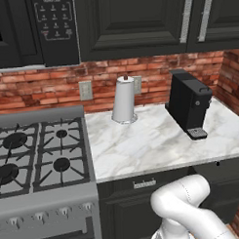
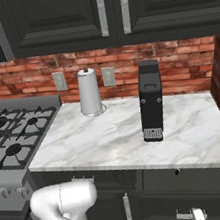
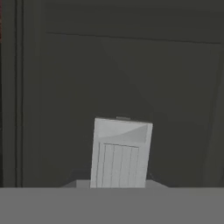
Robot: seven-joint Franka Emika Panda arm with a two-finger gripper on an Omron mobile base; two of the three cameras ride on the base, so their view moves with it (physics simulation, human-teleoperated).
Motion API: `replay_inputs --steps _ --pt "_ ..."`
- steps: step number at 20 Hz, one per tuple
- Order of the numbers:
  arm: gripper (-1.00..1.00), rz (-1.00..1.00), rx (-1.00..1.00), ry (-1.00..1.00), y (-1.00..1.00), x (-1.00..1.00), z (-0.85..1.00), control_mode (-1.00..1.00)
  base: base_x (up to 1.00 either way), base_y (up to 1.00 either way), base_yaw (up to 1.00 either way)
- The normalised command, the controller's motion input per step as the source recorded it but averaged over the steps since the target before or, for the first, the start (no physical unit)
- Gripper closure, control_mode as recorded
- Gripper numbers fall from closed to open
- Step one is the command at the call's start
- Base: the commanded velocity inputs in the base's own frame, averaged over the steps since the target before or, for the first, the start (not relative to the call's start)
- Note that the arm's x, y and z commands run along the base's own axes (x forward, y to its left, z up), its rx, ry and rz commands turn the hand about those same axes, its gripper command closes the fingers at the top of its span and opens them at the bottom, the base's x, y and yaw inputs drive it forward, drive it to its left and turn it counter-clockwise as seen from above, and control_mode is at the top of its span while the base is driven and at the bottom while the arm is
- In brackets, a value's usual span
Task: Take the tongs from the drawer on the right and place them on the dining counter next to the tray containing the hot dog.
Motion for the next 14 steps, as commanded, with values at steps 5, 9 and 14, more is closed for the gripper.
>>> replay_inputs --steps 5,9,14 --pt "1.00 0.00 -0.07 0.00 0.00 -0.26 0.00 -1.00 0.00 0.00 0.00" --pt "-1.00 0.00 -0.06 0.00 0.00 -0.20 0.00 -1.00 0.00 0.00 0.00" --pt "-1.00 0.00 -0.03 0.00 0.00 -0.01 0.00 -1.00 0.00 0.00 0.00"
